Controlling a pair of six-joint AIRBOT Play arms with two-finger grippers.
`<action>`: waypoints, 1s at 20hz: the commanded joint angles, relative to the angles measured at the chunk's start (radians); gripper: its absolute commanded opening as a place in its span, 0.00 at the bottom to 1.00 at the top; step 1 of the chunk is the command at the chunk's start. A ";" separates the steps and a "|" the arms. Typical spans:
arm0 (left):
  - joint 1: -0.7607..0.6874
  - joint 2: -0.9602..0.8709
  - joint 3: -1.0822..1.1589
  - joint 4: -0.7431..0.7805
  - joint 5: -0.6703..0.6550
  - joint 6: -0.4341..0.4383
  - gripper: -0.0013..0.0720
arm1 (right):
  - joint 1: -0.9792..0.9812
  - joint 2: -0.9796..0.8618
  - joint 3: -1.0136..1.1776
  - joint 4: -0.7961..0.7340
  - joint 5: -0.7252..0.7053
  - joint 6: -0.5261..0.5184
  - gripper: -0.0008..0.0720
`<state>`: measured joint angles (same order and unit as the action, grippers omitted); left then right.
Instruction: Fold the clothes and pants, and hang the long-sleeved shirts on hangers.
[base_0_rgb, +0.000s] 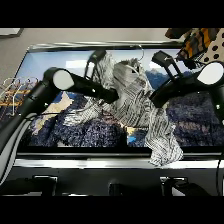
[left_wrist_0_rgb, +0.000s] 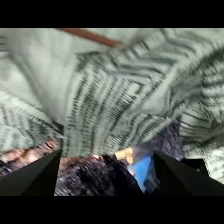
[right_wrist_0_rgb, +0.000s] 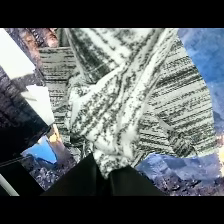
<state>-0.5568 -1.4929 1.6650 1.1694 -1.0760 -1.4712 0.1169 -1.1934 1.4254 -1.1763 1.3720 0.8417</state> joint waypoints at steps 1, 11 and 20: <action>0.103 0.056 0.026 -0.015 -0.075 0.079 0.95 | 0.001 0.006 0.002 0.005 0.016 -0.168 0.05; 0.412 0.337 -0.302 0.007 -0.198 0.517 0.94 | 0.000 -0.017 0.001 0.111 0.115 -0.542 0.05; 0.387 0.334 -0.363 -0.004 -0.092 0.849 0.94 | 0.001 -0.056 -0.002 0.132 0.160 -0.570 0.05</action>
<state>-0.1680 -1.1614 1.3148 1.1751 -1.2446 -0.7338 0.1169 -1.2301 1.4246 -1.0630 1.5150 0.2951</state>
